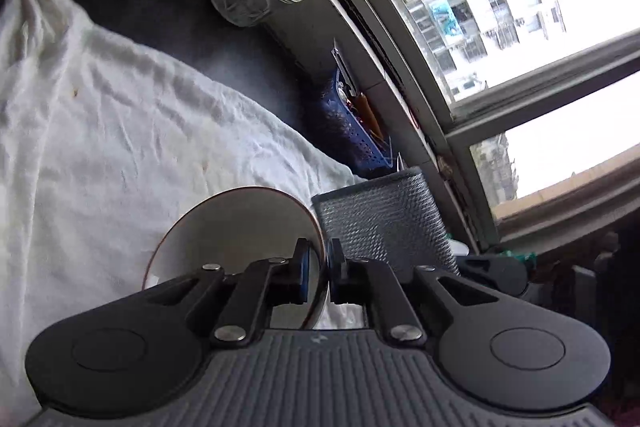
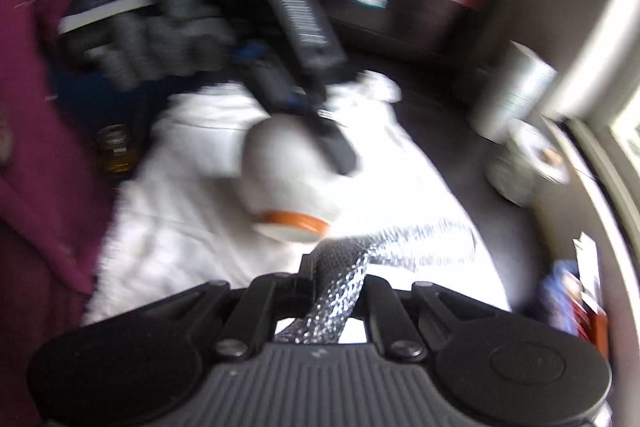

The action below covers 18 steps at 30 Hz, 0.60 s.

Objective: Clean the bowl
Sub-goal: 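Set the white bowl down on the cloth with the left gripper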

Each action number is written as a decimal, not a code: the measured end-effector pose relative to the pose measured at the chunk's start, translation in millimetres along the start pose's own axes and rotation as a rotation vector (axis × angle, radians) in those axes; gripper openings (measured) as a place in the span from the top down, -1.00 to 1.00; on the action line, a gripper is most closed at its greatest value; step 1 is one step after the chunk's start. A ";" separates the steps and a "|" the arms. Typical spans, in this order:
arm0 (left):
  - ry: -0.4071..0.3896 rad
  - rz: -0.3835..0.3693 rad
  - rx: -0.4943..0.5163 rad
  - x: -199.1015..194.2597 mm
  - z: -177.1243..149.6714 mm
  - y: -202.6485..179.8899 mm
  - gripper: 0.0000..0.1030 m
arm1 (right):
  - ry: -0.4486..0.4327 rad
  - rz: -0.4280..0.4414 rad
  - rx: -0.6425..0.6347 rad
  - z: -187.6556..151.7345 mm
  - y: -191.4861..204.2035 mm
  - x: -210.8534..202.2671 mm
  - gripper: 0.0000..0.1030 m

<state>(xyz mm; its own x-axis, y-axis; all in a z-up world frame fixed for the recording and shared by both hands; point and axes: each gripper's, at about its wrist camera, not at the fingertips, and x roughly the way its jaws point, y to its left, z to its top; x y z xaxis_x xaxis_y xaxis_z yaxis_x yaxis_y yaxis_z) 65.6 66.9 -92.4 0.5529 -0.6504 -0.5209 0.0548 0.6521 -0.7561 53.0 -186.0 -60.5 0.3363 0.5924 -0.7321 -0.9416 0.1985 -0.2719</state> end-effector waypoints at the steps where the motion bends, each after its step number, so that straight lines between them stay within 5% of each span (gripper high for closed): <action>1: 0.016 0.030 0.083 3.0 0.9 -10.1 0.85 | 0.009 -0.046 0.032 -3.9 -6.0 -4.6 0.88; 3: 0.053 0.098 0.271 10.0 1.6 -32.5 0.85 | 0.021 -0.114 0.079 -9.8 -14.8 -12.4 0.88; 6: 0.150 0.215 0.726 29.9 -21.4 -80.9 0.84 | 0.012 -0.174 0.189 -16.8 -27.1 -23.9 0.88; 12: 0.389 0.370 1.499 63.4 -117.3 -114.9 0.84 | -0.081 -0.043 0.587 -41.2 -51.9 -36.6 0.88; 18: 0.436 0.604 1.850 73.3 -158.8 -88.4 0.82 | -0.163 0.081 0.869 -61.4 -66.1 -33.3 0.88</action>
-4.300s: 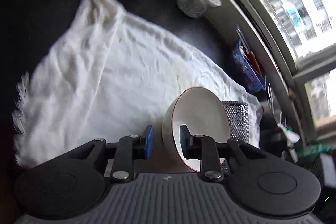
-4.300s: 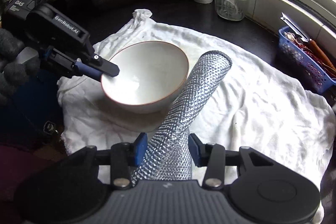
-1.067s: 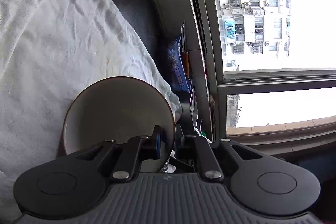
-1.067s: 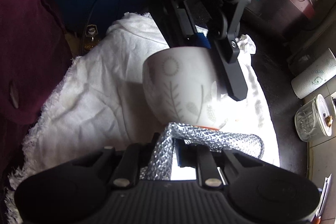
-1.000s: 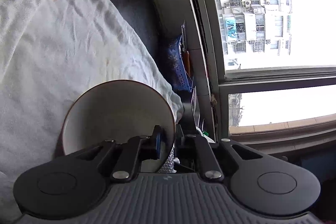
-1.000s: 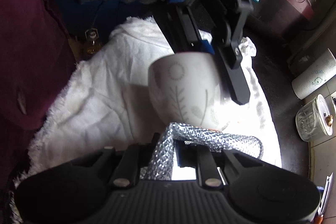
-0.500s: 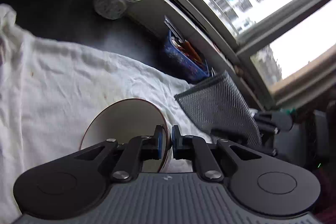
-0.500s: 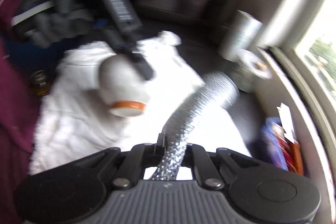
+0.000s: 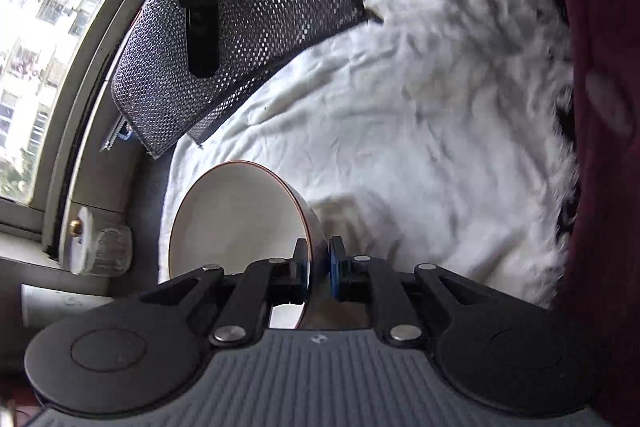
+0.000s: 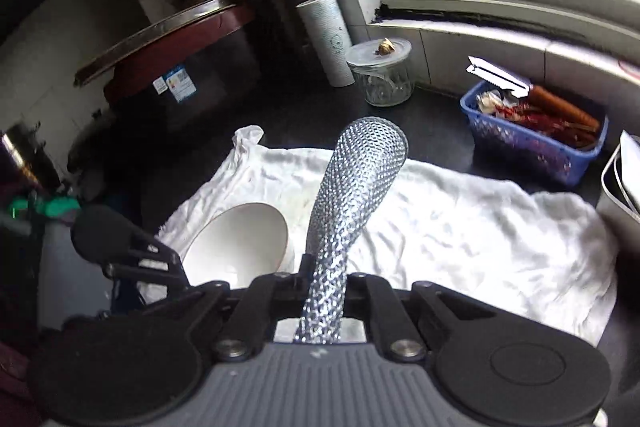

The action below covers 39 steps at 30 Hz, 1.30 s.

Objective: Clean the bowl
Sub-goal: 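Set the white bowl down on the cloth with the left gripper, then lower the grey mesh pad onto the cloth beside the bowl with the right gripper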

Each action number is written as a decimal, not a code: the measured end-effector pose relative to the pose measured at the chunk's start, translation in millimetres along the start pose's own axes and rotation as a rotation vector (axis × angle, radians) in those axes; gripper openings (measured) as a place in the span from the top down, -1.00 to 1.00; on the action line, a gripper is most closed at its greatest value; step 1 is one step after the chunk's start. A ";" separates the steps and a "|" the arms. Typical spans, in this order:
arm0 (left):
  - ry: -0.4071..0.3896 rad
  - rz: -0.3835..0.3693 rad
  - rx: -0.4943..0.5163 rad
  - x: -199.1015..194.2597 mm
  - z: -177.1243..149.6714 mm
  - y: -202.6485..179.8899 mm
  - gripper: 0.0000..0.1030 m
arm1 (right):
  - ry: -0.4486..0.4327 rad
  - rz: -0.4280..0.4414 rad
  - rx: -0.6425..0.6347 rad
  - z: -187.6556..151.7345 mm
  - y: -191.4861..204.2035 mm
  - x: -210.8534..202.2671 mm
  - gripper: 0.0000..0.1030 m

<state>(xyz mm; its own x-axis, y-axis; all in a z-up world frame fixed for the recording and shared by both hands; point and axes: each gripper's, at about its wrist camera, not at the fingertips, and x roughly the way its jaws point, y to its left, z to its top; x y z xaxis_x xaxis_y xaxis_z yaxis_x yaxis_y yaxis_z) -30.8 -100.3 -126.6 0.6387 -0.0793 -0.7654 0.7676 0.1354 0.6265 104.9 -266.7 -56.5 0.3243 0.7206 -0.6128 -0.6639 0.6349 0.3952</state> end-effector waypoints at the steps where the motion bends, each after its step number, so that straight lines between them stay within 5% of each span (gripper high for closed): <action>1: 0.022 0.023 0.016 4.3 -4.3 0.0 0.82 | -0.001 0.012 0.025 -1.1 -2.2 0.6 0.88; 3: 0.047 0.038 -0.035 11.1 -11.2 8.2 0.83 | 0.001 0.012 0.043 -1.6 -2.6 2.1 0.88; 6: -0.033 -0.067 -0.298 2.0 -19.3 44.0 0.84 | -0.007 0.036 0.116 -3.4 -9.3 7.9 0.88; 8: -0.065 -0.100 -0.387 -3.1 -22.7 60.7 0.84 | -0.009 0.054 0.158 -4.8 -13.5 11.9 0.88; 13: -0.077 -0.087 -0.472 -1.8 -21.8 71.8 0.83 | 0.039 0.091 0.234 -7.0 -22.4 25.8 0.82; 16: -0.103 -0.096 -0.558 -5.9 -19.5 74.2 0.83 | 0.075 0.002 0.207 -4.7 -24.8 33.6 0.68; 18: -0.134 -0.114 -0.652 -11.3 -21.6 80.1 0.83 | 0.104 -0.088 0.172 -2.0 -24.0 37.2 -0.09; 24: -0.218 -0.160 -0.915 -28.8 -33.3 100.2 0.83 | 0.146 -0.306 -0.075 3.2 -4.0 26.6 -0.54; 33: -0.212 -0.162 -1.020 -28.2 -36.9 99.9 0.83 | 0.096 -0.508 -0.241 0.3 -3.7 9.0 -0.67; 39: -0.208 -0.159 -1.058 -32.5 -38.9 97.4 0.83 | 0.107 -0.477 -0.487 -7.8 23.6 -7.5 -0.67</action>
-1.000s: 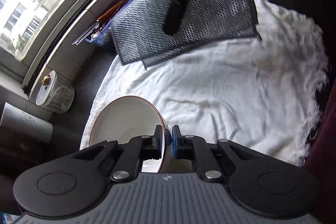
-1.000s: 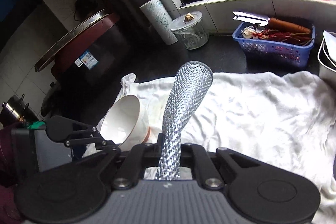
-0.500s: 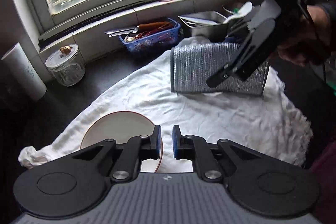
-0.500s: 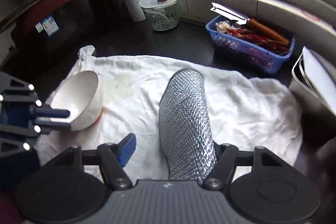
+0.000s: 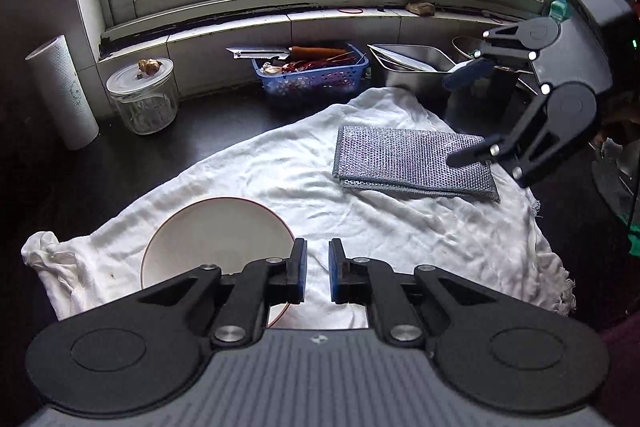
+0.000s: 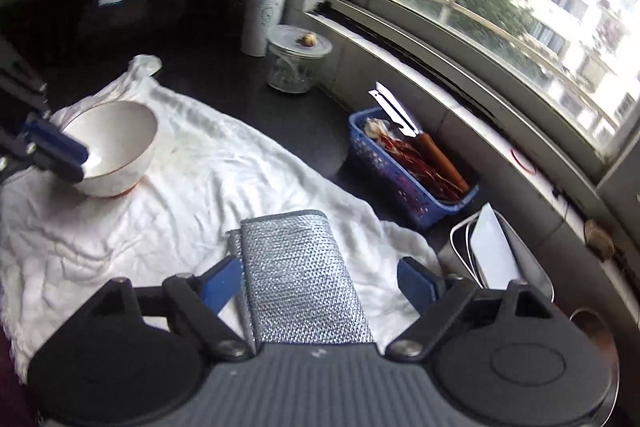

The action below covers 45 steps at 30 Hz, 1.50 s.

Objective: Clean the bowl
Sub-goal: 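Lower the grey mesh pad onto the cloth beside the bowl with the right gripper, then unfold and spread the mesh pad flat on the cloth with the right gripper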

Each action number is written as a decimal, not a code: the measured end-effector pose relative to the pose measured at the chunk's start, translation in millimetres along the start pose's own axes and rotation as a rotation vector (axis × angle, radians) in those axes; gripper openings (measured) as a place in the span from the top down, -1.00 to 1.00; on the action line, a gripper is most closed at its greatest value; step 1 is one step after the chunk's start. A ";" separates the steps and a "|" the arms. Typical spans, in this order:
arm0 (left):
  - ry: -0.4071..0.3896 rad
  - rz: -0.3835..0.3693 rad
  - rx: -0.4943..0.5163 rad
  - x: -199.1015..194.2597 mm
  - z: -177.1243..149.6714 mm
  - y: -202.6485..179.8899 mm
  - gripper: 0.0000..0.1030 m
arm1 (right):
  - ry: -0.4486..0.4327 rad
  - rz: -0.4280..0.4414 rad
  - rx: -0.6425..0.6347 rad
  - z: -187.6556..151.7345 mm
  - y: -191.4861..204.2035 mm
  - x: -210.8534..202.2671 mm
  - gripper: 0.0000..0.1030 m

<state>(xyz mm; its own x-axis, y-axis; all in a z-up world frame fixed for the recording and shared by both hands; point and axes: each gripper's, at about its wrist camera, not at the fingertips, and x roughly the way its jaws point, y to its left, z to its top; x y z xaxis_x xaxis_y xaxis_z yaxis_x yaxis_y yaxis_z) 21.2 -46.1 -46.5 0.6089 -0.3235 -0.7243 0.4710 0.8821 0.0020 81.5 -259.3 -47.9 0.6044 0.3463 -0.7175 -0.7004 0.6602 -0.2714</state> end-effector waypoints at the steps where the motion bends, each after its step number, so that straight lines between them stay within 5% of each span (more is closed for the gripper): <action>1: -0.001 0.002 0.001 -1.3 0.2 -0.8 0.83 | 0.017 0.018 -0.060 -4.2 7.4 0.7 -0.65; 6: -0.008 0.009 -0.005 -6.8 -1.1 -3.3 0.83 | 0.139 0.083 -0.238 -34.4 31.6 9.3 -0.07; 13: 0.005 0.013 -0.013 -6.7 -4.8 -4.7 0.83 | 0.209 0.061 -0.356 -67.1 38.4 10.0 0.06; 16: 0.001 0.016 -0.017 -8.0 -4.4 -4.0 0.83 | 0.234 0.041 -0.356 -73.4 35.2 13.9 0.31; 32: 0.012 0.000 -0.043 -4.3 -4.3 -4.3 0.83 | 0.129 -0.144 -0.334 -64.3 26.1 17.5 0.29; 38: 0.016 0.004 -0.052 -2.6 -4.1 -2.9 0.83 | 0.133 -0.179 -0.354 -61.8 24.1 33.1 0.02; 42: 0.017 0.003 -0.056 -2.1 -3.4 -2.7 0.83 | 0.133 -0.185 -0.324 -60.7 18.4 38.9 0.14; 44: 0.019 -0.001 -0.059 -0.9 -3.2 -2.9 0.83 | 0.135 -0.205 -0.287 -59.4 11.7 42.5 0.56; 45: 0.020 -0.003 -0.059 -0.3 -3.0 -3.4 0.83 | 0.129 -0.212 -0.266 -58.7 8.0 43.4 0.60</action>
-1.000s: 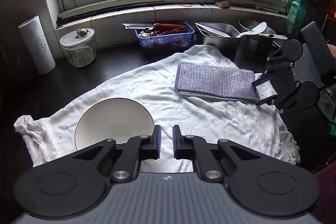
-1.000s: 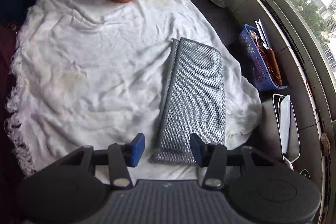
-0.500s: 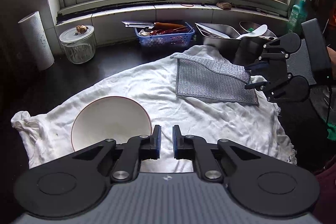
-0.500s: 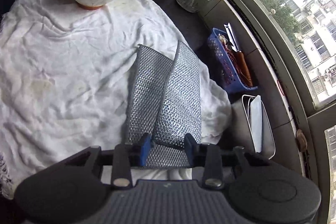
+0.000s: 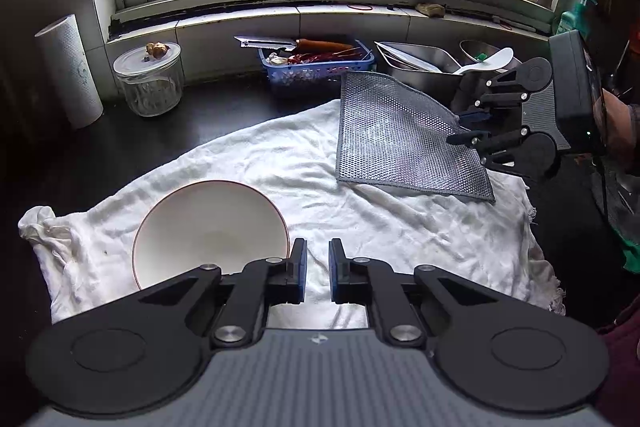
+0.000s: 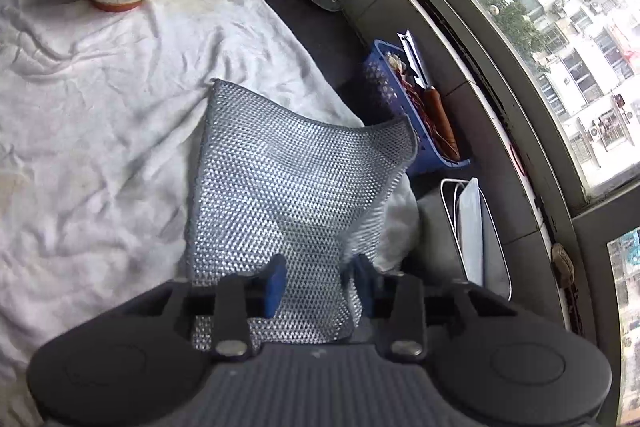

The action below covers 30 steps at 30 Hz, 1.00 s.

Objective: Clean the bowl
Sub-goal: 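Unfold and spread the mesh pad flat on the cloth with the right gripper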

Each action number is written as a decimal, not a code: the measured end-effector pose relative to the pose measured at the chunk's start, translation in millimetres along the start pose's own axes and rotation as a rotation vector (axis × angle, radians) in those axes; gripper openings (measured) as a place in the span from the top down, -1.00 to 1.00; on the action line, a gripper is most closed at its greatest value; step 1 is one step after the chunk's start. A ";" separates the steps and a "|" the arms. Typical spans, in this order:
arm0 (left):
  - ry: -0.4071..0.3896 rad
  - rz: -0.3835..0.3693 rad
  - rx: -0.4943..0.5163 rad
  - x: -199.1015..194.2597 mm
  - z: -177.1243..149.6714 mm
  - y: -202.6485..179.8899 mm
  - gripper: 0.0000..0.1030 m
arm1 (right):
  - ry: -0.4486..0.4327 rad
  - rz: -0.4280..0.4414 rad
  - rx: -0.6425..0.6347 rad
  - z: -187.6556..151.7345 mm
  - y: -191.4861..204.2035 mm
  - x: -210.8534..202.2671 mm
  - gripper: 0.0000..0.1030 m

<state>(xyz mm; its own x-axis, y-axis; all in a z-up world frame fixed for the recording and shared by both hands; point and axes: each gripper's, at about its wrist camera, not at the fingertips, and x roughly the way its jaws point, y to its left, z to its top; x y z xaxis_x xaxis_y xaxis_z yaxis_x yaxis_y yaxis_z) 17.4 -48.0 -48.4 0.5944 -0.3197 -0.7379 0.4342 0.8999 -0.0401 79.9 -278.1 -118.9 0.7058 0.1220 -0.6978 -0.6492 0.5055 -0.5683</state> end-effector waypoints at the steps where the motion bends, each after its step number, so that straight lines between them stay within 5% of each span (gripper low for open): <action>1: 0.002 -0.002 0.002 0.9 0.2 -0.9 0.83 | -0.003 -0.006 0.021 -0.2 -3.5 1.7 0.62; 4: 0.003 -0.005 0.007 2.1 0.8 -3.2 0.83 | -0.009 -0.013 0.083 -1.3 -13.4 7.4 0.96; 9: 0.005 0.000 0.003 2.5 1.5 -2.7 0.82 | -0.087 -0.026 0.219 4.1 -37.3 -11.9 0.98; 16: 0.001 0.014 -0.005 0.9 3.5 -0.2 0.82 | -0.351 -0.227 0.412 45.7 -108.0 -111.8 0.98; 18: 0.002 0.018 -0.007 0.9 3.3 0.4 0.81 | -0.367 -0.179 0.396 57.4 -104.2 -123.1 0.98; 22: 0.005 0.023 -0.023 0.1 1.9 3.1 0.49 | -0.302 0.099 0.302 72.5 -39.5 -100.7 0.98; 25: 0.009 0.019 -0.030 -1.6 0.8 4.9 0.48 | -0.218 0.301 0.193 76.8 26.7 -70.0 0.98; 30: 0.014 0.029 -0.025 -2.8 0.1 4.8 0.48 | -0.142 0.441 0.171 75.3 76.8 -46.1 0.98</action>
<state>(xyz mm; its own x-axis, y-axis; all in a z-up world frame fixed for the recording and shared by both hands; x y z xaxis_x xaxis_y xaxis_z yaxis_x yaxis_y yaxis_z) 17.9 -42.8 -46.4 0.5966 -0.2892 -0.7486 0.3998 0.9159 -0.0353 18.8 -180.6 -97.6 0.4132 0.4649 -0.7830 -0.8475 0.5110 -0.1439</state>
